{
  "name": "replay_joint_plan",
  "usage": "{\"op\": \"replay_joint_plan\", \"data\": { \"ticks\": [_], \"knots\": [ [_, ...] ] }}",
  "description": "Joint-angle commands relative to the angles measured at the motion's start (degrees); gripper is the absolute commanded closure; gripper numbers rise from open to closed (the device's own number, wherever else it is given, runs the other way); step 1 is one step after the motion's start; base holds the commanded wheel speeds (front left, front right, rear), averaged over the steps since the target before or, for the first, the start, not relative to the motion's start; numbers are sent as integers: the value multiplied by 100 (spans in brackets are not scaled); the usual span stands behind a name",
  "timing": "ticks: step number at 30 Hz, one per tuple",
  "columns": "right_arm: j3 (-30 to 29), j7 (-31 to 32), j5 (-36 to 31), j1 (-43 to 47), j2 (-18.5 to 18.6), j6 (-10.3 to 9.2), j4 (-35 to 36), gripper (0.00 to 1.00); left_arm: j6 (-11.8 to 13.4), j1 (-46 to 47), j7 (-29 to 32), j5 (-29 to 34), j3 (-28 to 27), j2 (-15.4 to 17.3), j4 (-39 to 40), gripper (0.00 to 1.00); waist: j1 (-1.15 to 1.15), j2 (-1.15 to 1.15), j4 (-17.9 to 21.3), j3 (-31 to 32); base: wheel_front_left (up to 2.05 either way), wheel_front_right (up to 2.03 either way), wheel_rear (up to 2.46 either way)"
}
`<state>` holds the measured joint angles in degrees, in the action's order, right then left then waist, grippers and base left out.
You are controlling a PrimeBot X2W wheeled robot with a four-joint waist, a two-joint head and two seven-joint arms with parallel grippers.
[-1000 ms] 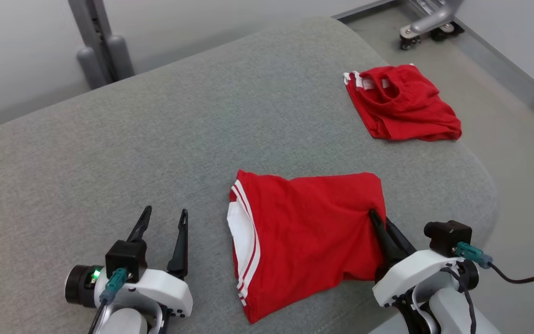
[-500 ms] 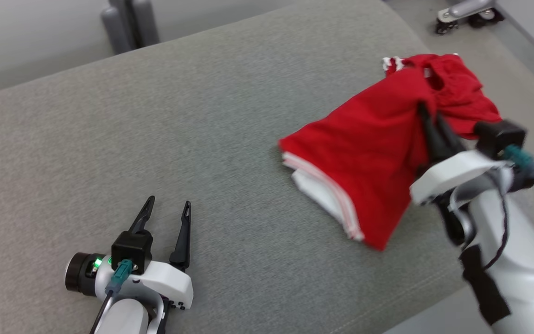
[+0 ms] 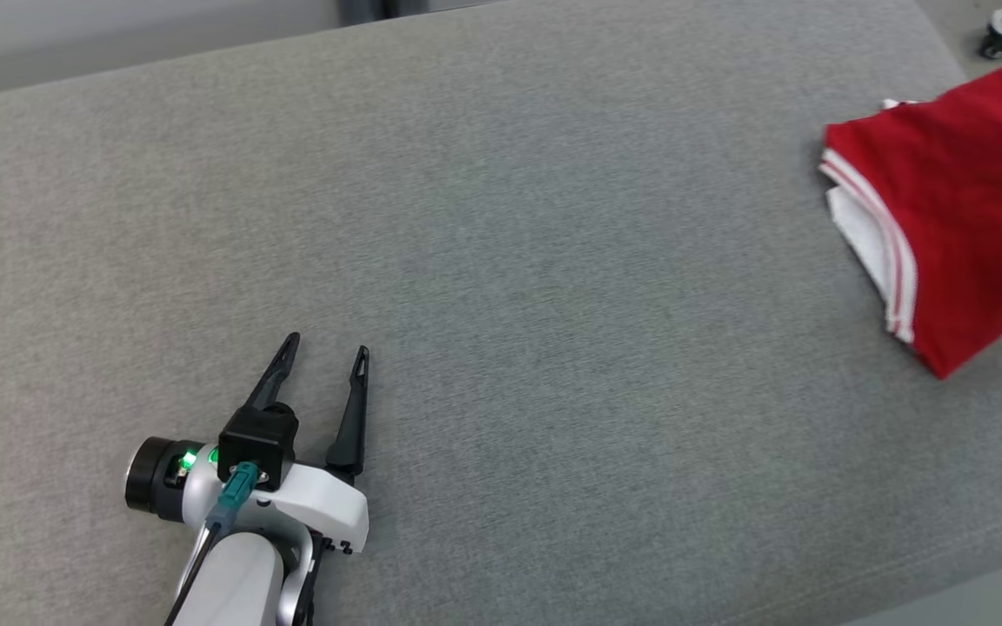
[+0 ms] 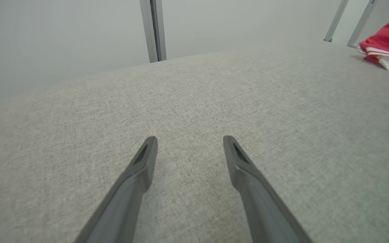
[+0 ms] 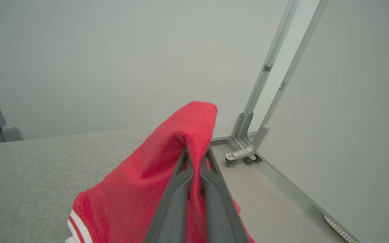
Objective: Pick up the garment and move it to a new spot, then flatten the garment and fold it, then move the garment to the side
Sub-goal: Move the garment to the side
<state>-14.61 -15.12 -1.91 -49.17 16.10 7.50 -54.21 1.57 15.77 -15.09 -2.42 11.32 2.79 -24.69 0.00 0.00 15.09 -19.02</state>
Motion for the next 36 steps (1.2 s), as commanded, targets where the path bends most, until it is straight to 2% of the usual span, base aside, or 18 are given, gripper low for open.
{"op": "replay_joint_plan", "data": {
  "ticks": [1, 4, 5, 6, 7, 11, 15, 18, 19, 24, 29, 36],
  "knots": [
    [-164, 0, -157, -80, 105, -2, -68, 100, -15, 87, -6, 43, 3, 28, 13, 0, 0, 0, -143, -83, 0, 0, 0],
    [-669, 4, -582, -128, 242, -2, -386, 100, -18, 113, -5, 44, 8, 29, 12, 0, 0, 0, -277, -108, 0, 0, 0],
    [-869, 10, -727, -171, 284, -2, -489, 87, -19, 111, -2, 46, 4, 32, 13, 0, 0, 0, -311, -112, 0, 0, 0],
    [-1074, 5, -893, -219, 336, -2, -529, 28, -14, 114, -2, 58, 5, 31, 4, 0, 0, 0, -345, -117, 0, 0, 0],
    [-1250, 4, -1070, -242, 372, -2, -542, 0, 0, 125, -1, 76, 2, 28, 6, 0, 0, 0, -380, -118, 0, 0, 0],
    [-1835, 1, -1593, -201, 189, -2, -323, 0, 26, 105, -2, 65, -30, 27, 30, 0, 0, 0, -493, -61, 0, 0, 0],
    [-1917, -2, -1746, -105, -19, -2, 24, 0, 84, 7, -2, -13, -76, 27, 84, 0, 0, 0, -553, 41, 0, 0, 0],
    [-1664, 0, -1654, 2, -359, -2, 407, 0, 140, -100, -2, -72, -181, 29, 117, 0, 0, 0, -597, 169, 0, 0, 0],
    [-1402, -1, -1501, 166, -581, -2, 704, 0, 168, -178, -2, -117, -265, 27, 127, 0, 0, 0, -624, 272, 0, 0, 0],
    [-555, 1, -946, 798, -981, -2, 1415, 0, 229, -347, -3, -215, -469, 27, 185, 0, 0, 0, -751, 542, 0, 0, 0],
    [-49, 2, -339, 1603, -1143, -2, 1891, 0, 238, -515, -3, -281, -509, 27, 160, 0, 0, 0, -1013, 830, 0, 0, 0],
    [280, 2, 21, 2531, -1270, -2, 2079, 0, 269, -752, -3, -359, -525, 24, 108, 0, 0, 0, -1347, 1169, 0, 0, 0]
  ]
}}
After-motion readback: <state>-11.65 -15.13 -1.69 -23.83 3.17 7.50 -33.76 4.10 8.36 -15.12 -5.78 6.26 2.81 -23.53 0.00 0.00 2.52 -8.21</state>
